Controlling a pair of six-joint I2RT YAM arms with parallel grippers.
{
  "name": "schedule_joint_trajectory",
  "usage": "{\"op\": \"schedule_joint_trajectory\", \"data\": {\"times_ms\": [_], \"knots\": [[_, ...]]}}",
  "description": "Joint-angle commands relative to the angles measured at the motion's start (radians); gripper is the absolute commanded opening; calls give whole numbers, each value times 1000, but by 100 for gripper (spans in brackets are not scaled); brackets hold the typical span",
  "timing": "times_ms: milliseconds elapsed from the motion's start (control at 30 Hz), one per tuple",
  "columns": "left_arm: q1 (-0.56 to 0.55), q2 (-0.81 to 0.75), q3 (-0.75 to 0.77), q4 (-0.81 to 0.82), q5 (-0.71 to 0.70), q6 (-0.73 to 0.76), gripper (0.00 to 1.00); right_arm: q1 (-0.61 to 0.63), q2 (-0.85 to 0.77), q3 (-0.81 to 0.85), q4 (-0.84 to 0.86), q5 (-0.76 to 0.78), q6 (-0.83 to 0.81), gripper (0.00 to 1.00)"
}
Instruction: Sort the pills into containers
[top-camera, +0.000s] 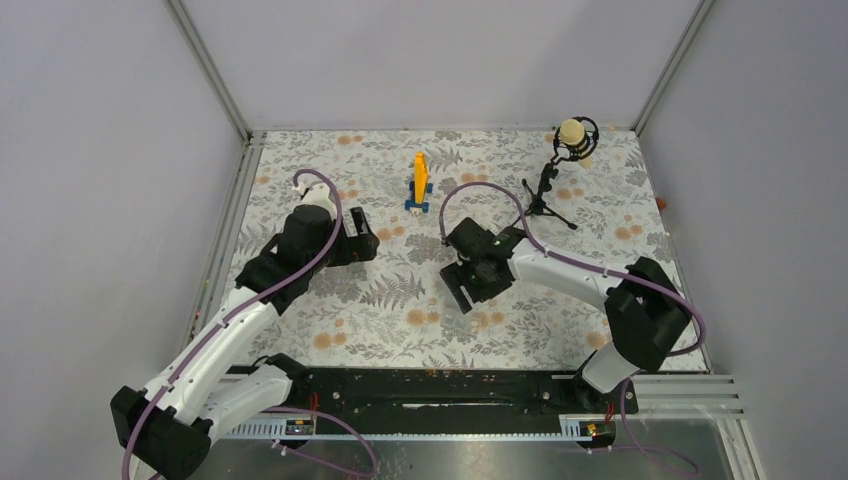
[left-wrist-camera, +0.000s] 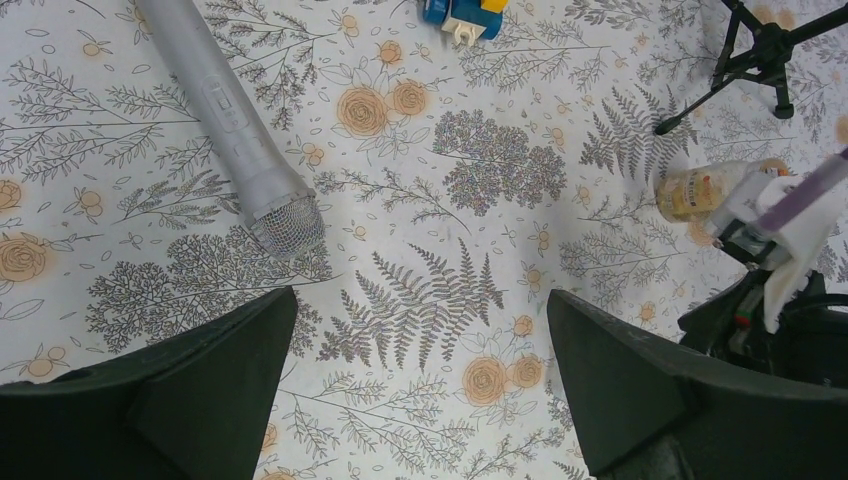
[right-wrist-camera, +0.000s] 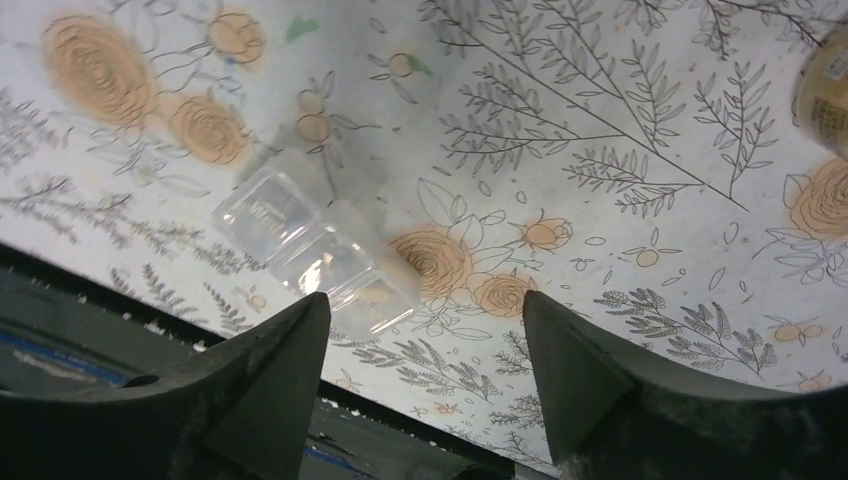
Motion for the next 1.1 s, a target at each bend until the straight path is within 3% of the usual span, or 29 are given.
{"op": "schedule_joint_trajectory", "data": {"times_ms": [0, 100, 233, 433, 700, 1067], "knots": [[0, -10, 45, 51, -18, -7, 98, 11, -64, 22, -4, -139, -84, 83], [-1, -31, 41, 64, -36, -9, 98, 45, -62, 29, 12, -179, -163, 87], [-1, -78, 5, 108, -41, -1, 98, 106, -9, 90, -17, -116, -257, 88], [-1, -175, -84, 232, -24, -16, 99, 145, 64, 125, -45, -135, -351, 83], [-1, -187, -92, 243, -22, -21, 99, 151, 118, 118, -72, -114, -388, 78], [0, -161, -94, 254, 9, -40, 99, 153, 151, 76, 31, -127, -438, 66]]}}
